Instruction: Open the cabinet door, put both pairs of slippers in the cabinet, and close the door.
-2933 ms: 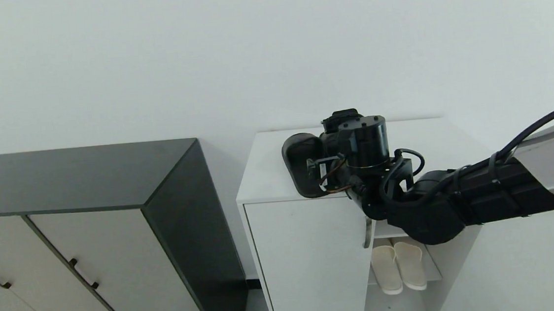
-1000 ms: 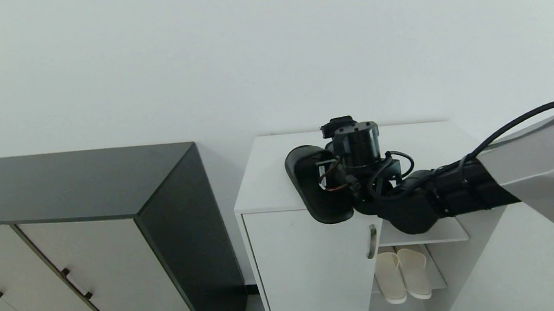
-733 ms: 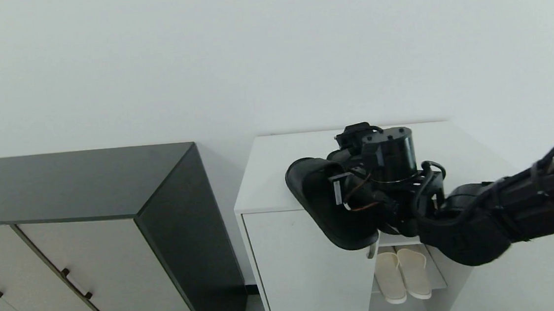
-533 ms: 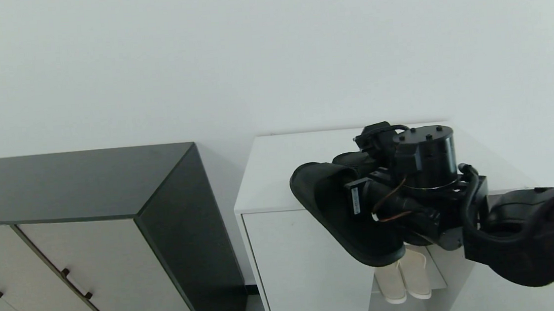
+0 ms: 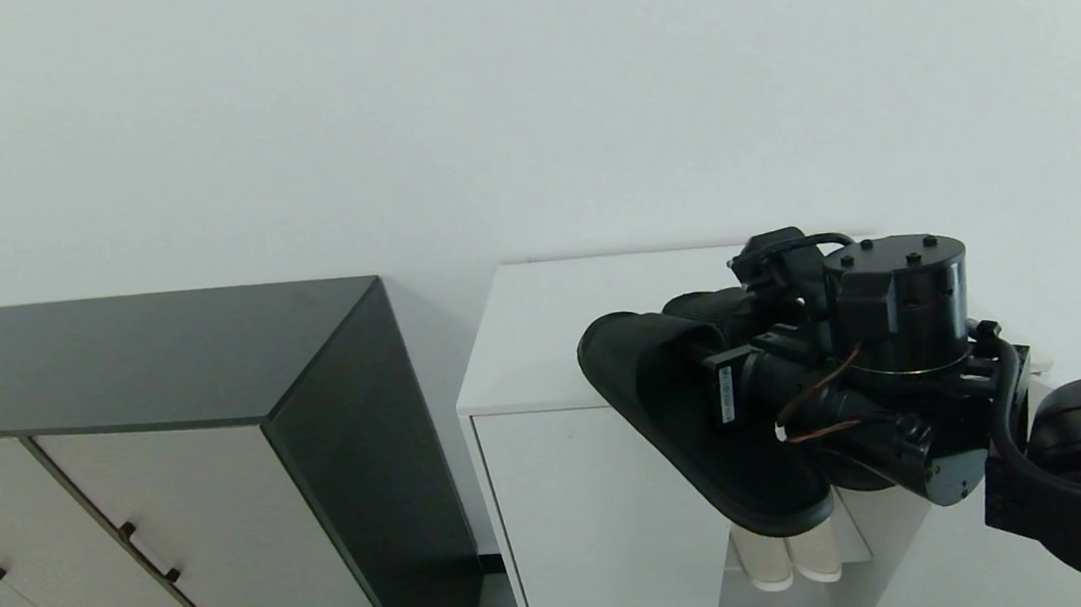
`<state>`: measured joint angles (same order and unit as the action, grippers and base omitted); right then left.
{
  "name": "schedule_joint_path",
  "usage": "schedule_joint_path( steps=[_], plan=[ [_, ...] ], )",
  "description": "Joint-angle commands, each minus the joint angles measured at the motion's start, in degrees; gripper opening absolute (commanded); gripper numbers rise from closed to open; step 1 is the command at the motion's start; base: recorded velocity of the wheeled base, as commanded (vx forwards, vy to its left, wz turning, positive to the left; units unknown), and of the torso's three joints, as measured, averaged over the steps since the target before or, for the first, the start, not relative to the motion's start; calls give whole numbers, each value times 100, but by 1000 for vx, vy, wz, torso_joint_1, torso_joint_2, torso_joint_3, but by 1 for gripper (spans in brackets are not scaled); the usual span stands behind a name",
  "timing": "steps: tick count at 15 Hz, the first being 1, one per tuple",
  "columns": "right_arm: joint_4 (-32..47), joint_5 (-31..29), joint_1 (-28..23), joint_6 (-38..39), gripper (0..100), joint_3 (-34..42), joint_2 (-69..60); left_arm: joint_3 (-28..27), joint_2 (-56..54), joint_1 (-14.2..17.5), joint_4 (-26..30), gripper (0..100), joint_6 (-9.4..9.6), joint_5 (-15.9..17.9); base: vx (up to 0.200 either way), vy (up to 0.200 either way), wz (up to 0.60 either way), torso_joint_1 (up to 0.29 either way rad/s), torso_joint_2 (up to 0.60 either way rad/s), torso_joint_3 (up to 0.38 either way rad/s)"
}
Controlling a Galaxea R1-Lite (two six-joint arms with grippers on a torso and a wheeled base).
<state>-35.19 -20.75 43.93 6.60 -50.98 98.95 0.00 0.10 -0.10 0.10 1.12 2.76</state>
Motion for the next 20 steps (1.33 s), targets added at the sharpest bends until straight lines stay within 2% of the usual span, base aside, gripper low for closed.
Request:
schedule_joint_path(
  steps=[1, 8, 15, 19, 20],
  plan=[
    [4, 9, 10, 0, 0, 44, -7, 0, -1, 1, -1, 0, 2, 6, -200, 0, 0, 22, 7, -2],
    [4, 27, 142, 0, 0, 176, -16, 0, -1, 1, -10, 0, 2, 6, -200, 0, 0, 0, 2, 3],
    [-5, 132, 159, -18, 0, 247, -7, 0, -1, 1, -1, 0, 2, 6, 0, 0, 0, 0, 0, 0],
    [-313, 343, 159, -44, 0, 405, -7, 0, -1, 1, -10, 0, 11, 6, 0, 0, 0, 0, 0, 0],
    [-313, 343, 159, -53, 0, 414, -7, 0, -1, 1, -1, 0, 11, 6, 0, -200, 0, 2, 2, 7]
  ],
)
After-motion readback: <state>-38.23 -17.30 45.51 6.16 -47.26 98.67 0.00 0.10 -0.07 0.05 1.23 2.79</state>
